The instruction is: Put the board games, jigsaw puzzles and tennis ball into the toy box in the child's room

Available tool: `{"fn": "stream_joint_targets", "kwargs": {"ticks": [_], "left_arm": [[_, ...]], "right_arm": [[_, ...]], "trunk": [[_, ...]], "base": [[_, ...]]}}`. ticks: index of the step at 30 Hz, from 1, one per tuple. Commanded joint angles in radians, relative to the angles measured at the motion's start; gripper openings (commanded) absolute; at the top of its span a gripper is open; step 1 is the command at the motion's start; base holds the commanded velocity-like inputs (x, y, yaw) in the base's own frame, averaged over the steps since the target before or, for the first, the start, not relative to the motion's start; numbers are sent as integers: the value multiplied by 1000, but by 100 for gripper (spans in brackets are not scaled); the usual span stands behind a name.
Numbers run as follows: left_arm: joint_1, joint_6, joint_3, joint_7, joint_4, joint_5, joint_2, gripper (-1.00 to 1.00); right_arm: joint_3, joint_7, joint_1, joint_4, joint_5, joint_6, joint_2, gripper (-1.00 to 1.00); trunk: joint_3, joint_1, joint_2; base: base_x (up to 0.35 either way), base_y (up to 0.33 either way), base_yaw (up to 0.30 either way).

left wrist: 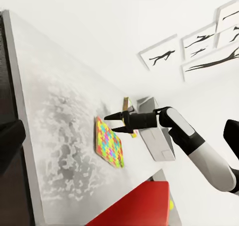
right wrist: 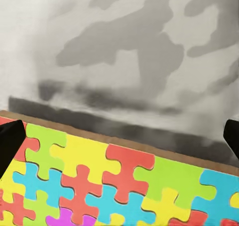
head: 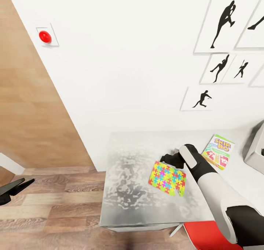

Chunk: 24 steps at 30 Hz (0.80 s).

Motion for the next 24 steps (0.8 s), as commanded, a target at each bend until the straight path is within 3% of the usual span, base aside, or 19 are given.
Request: {"fn": "stream_joint_targets", "kwargs": {"ticks": [1, 12, 24], "left_arm": [[-1, 11, 0, -5, 0, -2, 0, 100], [-1, 11, 0, -5, 0, -2, 0, 100], [-1, 11, 0, -5, 0, -2, 0, 100]], "right_arm": [[7, -9, 0, 19, -9, 4, -1, 100], [7, -8, 0, 19, -9, 4, -1, 100], [7, -9, 0, 19, -9, 5, 0, 100]], "trunk": [[-2, 1, -1], [-2, 1, -1], [-2, 1, -1]], "base": [[-67, 133, 0], [-107, 239, 0], [-145, 89, 0]]}}
